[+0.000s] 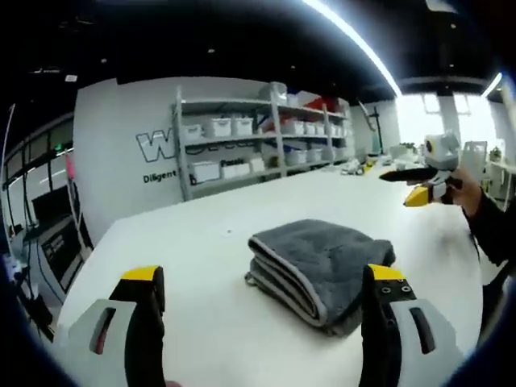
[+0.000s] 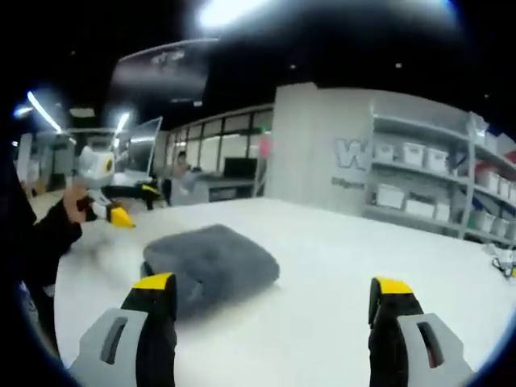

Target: Open the folded towel by lifting each exposed corner and separating the folded layers until the towel lies flat within the target outline without major curled edges

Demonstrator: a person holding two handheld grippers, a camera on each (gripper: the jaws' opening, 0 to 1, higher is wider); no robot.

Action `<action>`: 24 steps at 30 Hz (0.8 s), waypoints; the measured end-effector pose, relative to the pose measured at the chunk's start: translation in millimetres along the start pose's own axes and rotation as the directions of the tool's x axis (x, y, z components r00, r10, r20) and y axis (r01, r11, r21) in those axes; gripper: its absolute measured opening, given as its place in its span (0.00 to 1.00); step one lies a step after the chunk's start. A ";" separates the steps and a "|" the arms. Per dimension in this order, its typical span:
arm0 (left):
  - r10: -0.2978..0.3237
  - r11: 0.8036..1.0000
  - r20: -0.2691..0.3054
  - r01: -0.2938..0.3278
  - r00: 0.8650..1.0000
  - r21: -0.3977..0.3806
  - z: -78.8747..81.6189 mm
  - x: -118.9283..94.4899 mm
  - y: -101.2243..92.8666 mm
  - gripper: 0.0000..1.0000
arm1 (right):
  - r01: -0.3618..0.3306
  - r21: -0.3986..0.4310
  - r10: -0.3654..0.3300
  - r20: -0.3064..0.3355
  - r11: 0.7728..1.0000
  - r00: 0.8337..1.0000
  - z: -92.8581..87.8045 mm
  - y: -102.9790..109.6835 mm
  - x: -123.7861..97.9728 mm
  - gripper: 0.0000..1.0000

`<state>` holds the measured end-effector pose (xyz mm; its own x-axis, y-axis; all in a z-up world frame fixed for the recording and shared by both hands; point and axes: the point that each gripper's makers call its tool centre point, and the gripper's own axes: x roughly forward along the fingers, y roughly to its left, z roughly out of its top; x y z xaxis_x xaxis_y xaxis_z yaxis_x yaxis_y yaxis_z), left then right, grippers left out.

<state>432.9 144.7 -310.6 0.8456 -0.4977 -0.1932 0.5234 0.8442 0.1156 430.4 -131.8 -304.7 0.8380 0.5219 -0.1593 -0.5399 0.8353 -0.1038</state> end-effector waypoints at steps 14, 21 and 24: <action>0.020 1.000 -0.009 -0.020 1.000 0.014 0.8 -19.7 6.1 1.00 | 0.043 -0.025 -0.043 0.017 0.999 0.999 1.5 -4.7 -26.7 0.99; -0.046 0.991 0.003 0.046 0.999 -0.129 -6.3 -21.3 -5.5 1.00 | 0.058 -0.029 -0.058 0.014 0.998 0.998 2.7 -9.6 -33.0 0.98; -0.022 0.963 0.075 0.041 0.997 -0.265 -0.2 -24.5 -6.5 1.00 | 0.059 -0.029 -0.058 0.023 0.998 0.998 7.0 -9.5 -35.7 0.98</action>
<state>408.7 151.4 -306.8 0.8395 -0.5296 -0.1217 0.5110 0.8455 -0.1549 406.1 -157.3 -291.1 0.8696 0.4762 -0.1302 -0.4917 0.8592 -0.1414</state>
